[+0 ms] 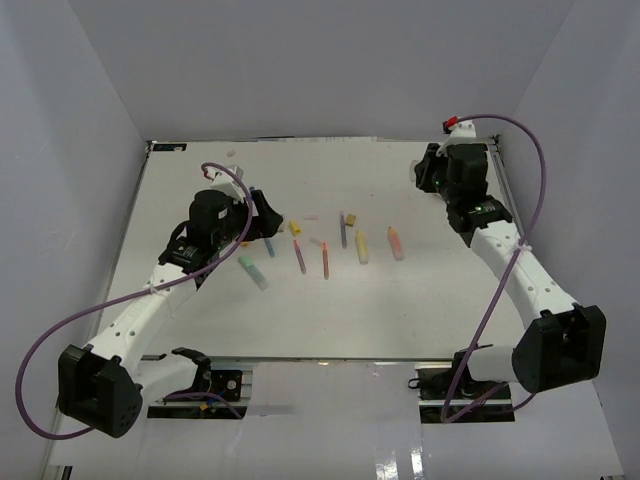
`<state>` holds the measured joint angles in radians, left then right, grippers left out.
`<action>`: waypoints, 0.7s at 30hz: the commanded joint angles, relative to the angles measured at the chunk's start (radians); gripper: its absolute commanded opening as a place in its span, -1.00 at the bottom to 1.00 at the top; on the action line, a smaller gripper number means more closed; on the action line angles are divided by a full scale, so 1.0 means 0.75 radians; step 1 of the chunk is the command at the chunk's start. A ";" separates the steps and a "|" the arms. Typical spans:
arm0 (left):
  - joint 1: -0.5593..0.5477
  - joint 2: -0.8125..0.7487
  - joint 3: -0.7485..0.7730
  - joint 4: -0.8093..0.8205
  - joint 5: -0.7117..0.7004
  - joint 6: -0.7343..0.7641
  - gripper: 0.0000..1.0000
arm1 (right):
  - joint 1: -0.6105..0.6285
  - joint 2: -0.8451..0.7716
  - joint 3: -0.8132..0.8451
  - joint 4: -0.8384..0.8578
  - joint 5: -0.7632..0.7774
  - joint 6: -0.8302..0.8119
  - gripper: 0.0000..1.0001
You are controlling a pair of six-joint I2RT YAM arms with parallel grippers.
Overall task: Sort the stationery into containers
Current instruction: Place the stationery in the storage box.
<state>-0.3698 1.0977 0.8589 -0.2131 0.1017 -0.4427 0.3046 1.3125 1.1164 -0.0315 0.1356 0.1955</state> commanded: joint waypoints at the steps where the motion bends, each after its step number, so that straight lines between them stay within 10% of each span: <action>1: -0.006 -0.018 0.080 -0.123 -0.190 0.077 0.84 | -0.156 -0.005 0.111 -0.089 0.049 -0.183 -0.85; 8: -0.004 -0.036 0.068 -0.164 -0.358 0.138 0.85 | -0.532 0.234 0.334 -0.134 -0.107 -0.232 -0.85; 21: -0.002 -0.011 0.059 -0.174 -0.418 0.177 0.85 | -0.678 0.651 0.612 0.122 -0.459 -0.616 -0.85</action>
<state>-0.3702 1.0981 0.8810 -0.3370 -0.1848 -0.3271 -0.1780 1.7897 1.4937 -0.0666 -0.1158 -0.1703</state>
